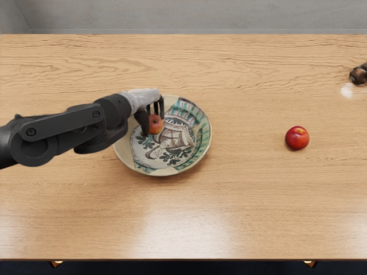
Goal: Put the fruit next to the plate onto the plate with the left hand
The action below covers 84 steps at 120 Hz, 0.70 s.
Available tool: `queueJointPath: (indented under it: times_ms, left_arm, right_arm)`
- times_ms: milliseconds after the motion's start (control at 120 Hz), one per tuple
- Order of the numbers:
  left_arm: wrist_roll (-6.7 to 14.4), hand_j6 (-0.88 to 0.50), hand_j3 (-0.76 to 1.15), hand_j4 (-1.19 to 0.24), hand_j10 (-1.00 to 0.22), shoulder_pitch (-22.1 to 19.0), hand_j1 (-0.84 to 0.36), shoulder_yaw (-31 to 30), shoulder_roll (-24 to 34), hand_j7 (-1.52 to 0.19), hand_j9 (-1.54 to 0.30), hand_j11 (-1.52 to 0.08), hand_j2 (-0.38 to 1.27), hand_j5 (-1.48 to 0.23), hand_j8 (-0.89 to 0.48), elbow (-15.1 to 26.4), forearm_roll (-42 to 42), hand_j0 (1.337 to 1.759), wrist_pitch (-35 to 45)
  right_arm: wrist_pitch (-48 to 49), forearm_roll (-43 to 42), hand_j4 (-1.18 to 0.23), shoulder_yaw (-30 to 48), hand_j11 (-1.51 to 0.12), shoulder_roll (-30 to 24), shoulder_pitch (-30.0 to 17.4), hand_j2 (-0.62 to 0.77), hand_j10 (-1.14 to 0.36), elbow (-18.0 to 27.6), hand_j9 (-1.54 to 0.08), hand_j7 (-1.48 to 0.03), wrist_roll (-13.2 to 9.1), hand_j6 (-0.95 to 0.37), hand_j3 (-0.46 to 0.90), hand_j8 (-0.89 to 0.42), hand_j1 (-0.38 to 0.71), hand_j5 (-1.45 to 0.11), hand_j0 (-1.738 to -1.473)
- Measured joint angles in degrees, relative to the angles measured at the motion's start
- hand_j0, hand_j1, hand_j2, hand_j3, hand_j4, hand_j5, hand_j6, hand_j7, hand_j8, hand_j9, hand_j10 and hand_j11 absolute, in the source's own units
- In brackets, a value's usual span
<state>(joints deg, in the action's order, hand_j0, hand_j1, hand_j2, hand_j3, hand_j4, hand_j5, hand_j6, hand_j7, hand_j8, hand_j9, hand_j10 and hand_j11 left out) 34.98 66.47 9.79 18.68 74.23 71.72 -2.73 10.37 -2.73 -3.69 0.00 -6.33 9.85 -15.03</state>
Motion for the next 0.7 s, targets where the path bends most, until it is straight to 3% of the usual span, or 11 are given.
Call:
queueJointPath:
  times_ms: [125, 275, 350, 475, 575, 700]
  left_arm:
    - [0.0, -0.28, 0.0, -0.38, -0.39, -0.1, -0.04, 0.8, 2.8, -0.52, -0.52, -0.52, 0.31, -0.53, -0.34, 2.2, -1.6, 1.657, 0.7]
    - [0.0, -0.15, 0.0, -0.2, -0.2, 0.0, 0.15, 4.4, 10.5, -0.27, -0.27, -0.27, 0.15, -0.27, -0.18, 8.1, -8.0, 1.658, -0.4]
    - [0.0, -0.11, 0.0, -0.14, -0.15, -0.6, 0.2, 10.3, 13.1, -0.19, -0.19, -0.2, 0.11, -0.2, -0.13, 10.3, -17.5, 1.658, -7.9]
    - [0.0, -0.07, 0.0, -0.09, -0.09, -0.6, 0.25, 17.2, 28.3, -0.12, -0.12, -0.12, 0.06, -0.12, -0.09, 11.7, -39.6, 1.658, -22.5]
    - [0.0, -0.06, 0.0, -0.07, -0.07, -0.7, 0.28, 20.0, 37.8, -0.09, -0.09, -0.09, 0.04, -0.09, -0.06, 12.1, -53.5, 1.658, -28.5]
    - [0.0, -0.04, 0.0, -0.05, -0.05, -1.4, 0.3, 21.5, 40.4, -0.06, -0.06, -0.06, 0.02, -0.06, -0.05, 12.2, -62.5, 1.658, -31.2]
  right_arm:
    - [0.0, 0.0, 0.0, 0.0, 0.0, 0.0, 0.0, 0.0, 0.0, 0.0, 0.0, 0.0, 0.0, 0.0, 0.0, 0.0, -0.35, 0.0, -1.658]
    - [0.0, 0.0, 0.0, 0.0, 0.0, 0.0, 0.0, 0.0, 0.0, 0.0, 0.0, 0.0, 0.0, 0.0, 0.0, 0.0, -0.35, 0.0, -1.658]
    - [0.0, 0.0, 0.0, 0.0, 0.0, 0.0, 0.0, 0.0, 0.0, 0.0, 0.0, 0.0, 0.0, 0.0, 0.0, 0.0, -0.35, 0.0, -1.658]
    - [0.0, 0.0, 0.0, 0.0, 0.0, 0.0, 0.0, 0.0, 0.0, 0.0, 0.0, 0.0, 0.0, 0.0, 0.0, 0.0, -0.35, 0.0, -1.658]
    - [0.0, 0.0, 0.0, 0.0, 0.0, 0.0, 0.0, 0.0, 0.0, 0.0, 0.0, 0.0, 0.0, 0.0, 0.0, 0.0, -0.35, 0.0, -1.658]
    - [0.0, 0.0, 0.0, 0.0, 0.0, 0.0, 0.0, 0.0, 0.0, 0.0, 0.0, 0.0, 0.0, 0.0, 0.0, 0.0, -0.35, 0.0, -1.658]
